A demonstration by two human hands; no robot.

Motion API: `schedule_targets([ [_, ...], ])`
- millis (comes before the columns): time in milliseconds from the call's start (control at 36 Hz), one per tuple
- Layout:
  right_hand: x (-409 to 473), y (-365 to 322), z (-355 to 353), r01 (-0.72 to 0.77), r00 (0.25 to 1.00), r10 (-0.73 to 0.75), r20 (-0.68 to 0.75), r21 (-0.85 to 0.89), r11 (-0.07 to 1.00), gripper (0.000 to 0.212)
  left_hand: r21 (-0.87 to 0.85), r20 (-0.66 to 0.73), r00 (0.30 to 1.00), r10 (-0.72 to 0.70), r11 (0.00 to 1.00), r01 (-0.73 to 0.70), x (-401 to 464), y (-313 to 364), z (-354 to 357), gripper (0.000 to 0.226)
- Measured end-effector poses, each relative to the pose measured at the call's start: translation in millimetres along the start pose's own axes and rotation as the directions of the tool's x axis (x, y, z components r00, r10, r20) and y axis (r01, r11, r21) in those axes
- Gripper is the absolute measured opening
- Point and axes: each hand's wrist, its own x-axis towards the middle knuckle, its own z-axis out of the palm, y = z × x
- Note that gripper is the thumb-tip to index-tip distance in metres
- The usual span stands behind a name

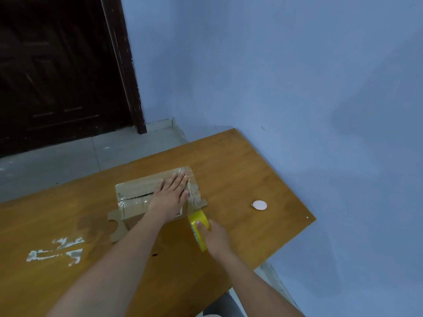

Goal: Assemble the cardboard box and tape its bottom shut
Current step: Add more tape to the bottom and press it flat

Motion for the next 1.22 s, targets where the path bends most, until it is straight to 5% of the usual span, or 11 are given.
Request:
schedule_targets([
  [500,12,-6,1,-0.207,0.973,0.222,0.069,-0.18,0.962,0.054,-0.015,0.005,1.0,-0.011,1.0,0.011,-1,0,-3,0.056],
  [917,10,0,4,-0.205,0.976,0.213,0.037,-0.154,0.967,0.057,-0.007,-0.338,0.919,0.205,0.975,-0.22,-20,17,2,0.025],
  [1083,7,2,4,-0.16,0.984,0.17,0.061,-0.141,0.977,0.053,0.114,-0.101,0.985,0.14,0.985,-0.128,-28,21,14,0.08],
  [1222,8,10,0,-0.12,0.988,0.13,0.083,-0.11,0.987,0.053,0.162,-0.073,0.996,0.058,0.986,-0.045,-30,32,25,0.107],
])
